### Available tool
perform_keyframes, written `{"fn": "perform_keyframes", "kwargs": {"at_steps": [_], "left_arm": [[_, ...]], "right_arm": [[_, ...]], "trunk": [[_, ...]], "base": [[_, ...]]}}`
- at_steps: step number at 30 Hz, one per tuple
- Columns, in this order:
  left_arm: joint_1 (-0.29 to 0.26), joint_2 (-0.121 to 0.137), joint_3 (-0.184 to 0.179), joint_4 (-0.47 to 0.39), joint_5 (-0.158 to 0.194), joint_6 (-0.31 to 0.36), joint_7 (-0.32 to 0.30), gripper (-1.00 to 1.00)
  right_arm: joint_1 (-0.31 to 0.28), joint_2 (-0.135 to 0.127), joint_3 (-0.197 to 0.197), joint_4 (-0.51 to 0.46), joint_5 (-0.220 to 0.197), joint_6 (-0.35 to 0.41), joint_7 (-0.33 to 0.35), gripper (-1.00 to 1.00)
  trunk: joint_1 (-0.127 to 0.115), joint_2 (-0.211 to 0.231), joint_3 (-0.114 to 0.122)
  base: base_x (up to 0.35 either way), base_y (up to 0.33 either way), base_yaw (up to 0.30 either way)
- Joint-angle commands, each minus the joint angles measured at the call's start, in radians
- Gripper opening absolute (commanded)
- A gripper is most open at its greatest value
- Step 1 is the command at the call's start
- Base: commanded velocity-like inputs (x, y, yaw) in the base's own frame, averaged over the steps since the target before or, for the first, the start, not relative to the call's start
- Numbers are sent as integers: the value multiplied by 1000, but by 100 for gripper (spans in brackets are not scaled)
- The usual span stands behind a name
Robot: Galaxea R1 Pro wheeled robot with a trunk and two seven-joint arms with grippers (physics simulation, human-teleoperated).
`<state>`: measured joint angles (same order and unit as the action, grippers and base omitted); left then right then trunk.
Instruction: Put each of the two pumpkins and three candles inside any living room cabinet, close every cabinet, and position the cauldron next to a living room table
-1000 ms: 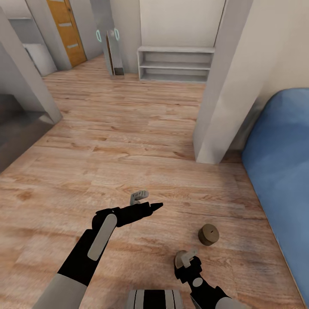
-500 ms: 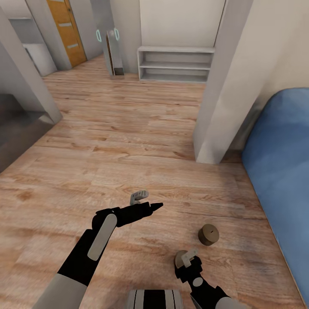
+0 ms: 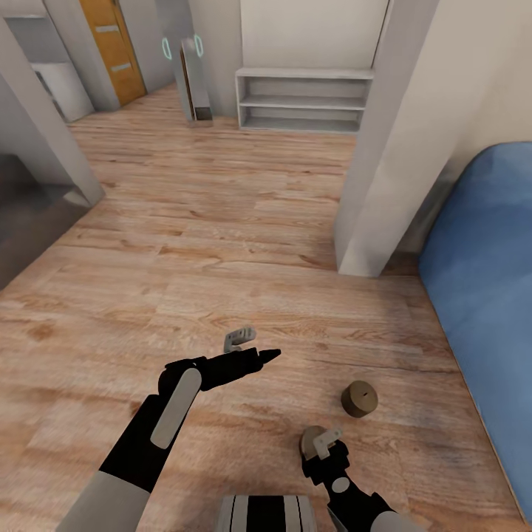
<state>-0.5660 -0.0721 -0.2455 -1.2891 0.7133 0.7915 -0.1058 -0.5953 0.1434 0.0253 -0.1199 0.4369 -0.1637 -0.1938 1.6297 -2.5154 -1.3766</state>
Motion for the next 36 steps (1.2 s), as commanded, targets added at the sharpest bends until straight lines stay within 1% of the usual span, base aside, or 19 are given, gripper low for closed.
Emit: {"fn": "perform_keyframes", "kwargs": {"at_steps": [1, 6, 10, 22, 23, 36], "left_arm": [[0, 0, 0, 0, 0, 0, 0, 100], [0, 0, 0, 0, 0, 0, 0, 100], [0, 0, 0, 0, 0, 0, 0, 100], [0, 0, 0, 0, 0, 0, 0, 100], [0, 0, 0, 0, 0, 0, 0, 100], [0, 0, -1, 0, 0, 0, 0, 100]], "right_arm": [[0, 0, 1, 0, 0, 0, 1, 100], [0, 1, 1, 0, -1, 0, 1, 100], [0, 1, 1, -1, -1, 0, 1, 100], [0, 1, 1, -3, 0, -2, 1, 100], [0, 1, 1, -3, 0, -2, 1, -100], [0, -2, 1, -5, -1, -3, 1, -100]], "trunk": [[0, 0, 0], [0, 0, 0], [2, -1, -15], [2, -1, -15], [2, -1, -15], [2, -1, -15]], "base": [[0, 0, 0], [0, 0, 0], [0, 0, 0], [0, 0, 0], [0, 0, 0], [0, 0, 0]]}}
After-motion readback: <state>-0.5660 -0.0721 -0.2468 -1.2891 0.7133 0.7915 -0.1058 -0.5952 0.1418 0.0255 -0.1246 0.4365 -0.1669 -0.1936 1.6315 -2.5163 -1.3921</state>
